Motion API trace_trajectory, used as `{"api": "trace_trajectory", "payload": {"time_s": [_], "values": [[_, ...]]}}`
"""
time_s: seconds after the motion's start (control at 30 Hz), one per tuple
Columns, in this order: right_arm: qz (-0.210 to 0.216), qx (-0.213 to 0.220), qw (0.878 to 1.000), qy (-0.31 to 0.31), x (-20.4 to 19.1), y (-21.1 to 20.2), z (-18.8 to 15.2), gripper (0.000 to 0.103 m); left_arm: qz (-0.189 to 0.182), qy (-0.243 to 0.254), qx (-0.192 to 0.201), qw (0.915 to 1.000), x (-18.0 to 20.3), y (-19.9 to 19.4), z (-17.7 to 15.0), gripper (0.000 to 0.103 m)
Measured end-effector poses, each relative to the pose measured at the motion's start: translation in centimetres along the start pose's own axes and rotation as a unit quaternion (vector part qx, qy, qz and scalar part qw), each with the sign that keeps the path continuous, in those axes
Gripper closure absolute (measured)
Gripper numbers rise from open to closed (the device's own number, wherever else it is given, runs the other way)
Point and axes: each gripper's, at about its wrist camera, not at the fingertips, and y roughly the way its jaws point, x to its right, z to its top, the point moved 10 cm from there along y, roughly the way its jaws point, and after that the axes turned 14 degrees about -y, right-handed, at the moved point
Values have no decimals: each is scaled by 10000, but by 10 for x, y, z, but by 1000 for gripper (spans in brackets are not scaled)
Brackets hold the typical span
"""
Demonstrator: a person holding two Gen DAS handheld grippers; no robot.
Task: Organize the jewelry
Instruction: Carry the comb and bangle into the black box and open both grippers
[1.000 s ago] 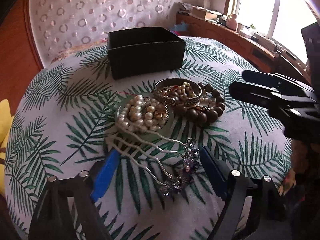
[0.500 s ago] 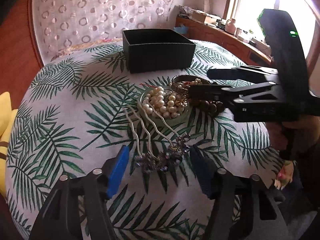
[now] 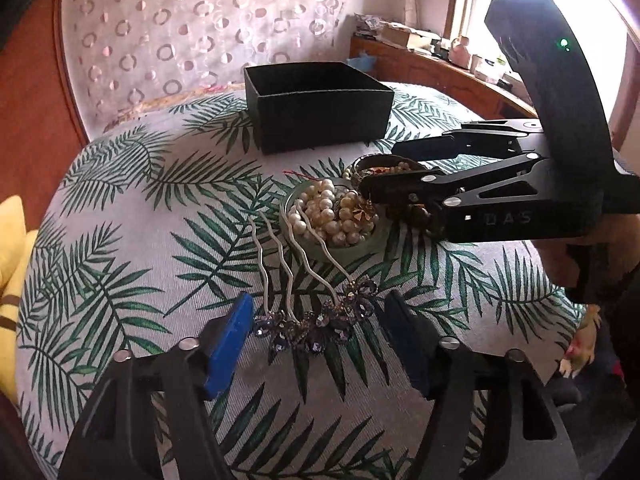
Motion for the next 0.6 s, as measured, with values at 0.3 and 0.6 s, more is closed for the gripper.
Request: {"api": "trace_trajectory", "payload": {"time_s": [0.3,0.6], "values": [[-65,417,9989,209,17,-27,8,42,-246,-142,238,9993,-5,-12,9,48],[-342,643,9971,229,49,-32,37,42,-217,-197,650,9975,-14,-32,34,48]]}}
